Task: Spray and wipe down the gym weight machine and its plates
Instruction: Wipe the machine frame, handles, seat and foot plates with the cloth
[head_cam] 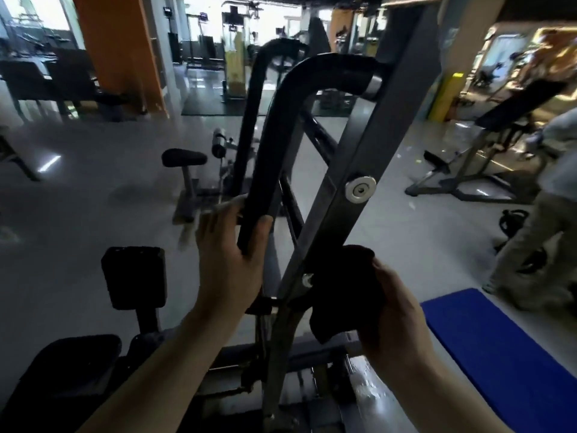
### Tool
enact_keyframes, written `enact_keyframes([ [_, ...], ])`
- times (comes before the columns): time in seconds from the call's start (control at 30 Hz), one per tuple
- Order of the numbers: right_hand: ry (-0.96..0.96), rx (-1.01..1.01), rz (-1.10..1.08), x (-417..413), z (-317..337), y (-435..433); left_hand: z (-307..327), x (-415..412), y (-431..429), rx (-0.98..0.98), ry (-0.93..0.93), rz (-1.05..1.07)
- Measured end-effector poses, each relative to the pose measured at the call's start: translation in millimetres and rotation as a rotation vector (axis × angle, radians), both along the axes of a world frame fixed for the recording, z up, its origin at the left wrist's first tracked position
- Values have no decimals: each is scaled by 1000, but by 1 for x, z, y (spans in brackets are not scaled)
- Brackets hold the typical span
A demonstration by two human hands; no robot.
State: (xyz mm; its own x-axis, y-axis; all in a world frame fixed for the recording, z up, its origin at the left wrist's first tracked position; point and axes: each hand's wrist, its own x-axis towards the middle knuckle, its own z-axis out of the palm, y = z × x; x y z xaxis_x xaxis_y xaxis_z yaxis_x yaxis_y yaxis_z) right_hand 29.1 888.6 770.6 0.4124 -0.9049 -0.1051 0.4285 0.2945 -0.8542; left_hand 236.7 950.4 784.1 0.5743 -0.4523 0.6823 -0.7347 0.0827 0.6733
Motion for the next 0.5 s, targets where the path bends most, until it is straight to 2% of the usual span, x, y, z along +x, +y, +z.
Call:
enact_keyframes([
  [0.17,-5,-10,-256,34,3,54,9,40,1,63,-6,-320],
  [0.23,13,-94,-377,42,16,63,13,51,-2,103,-12,-397],
  [0.37,133,-544,-791,59,86,61,19,59,-2,136,-20,-462],
  [0.43,281,-813,-1010,69,116,46,21,60,1,136,-37,-462],
  [0.5,469,-981,-1050,81,123,21,22,60,4,148,-9,-489],
])
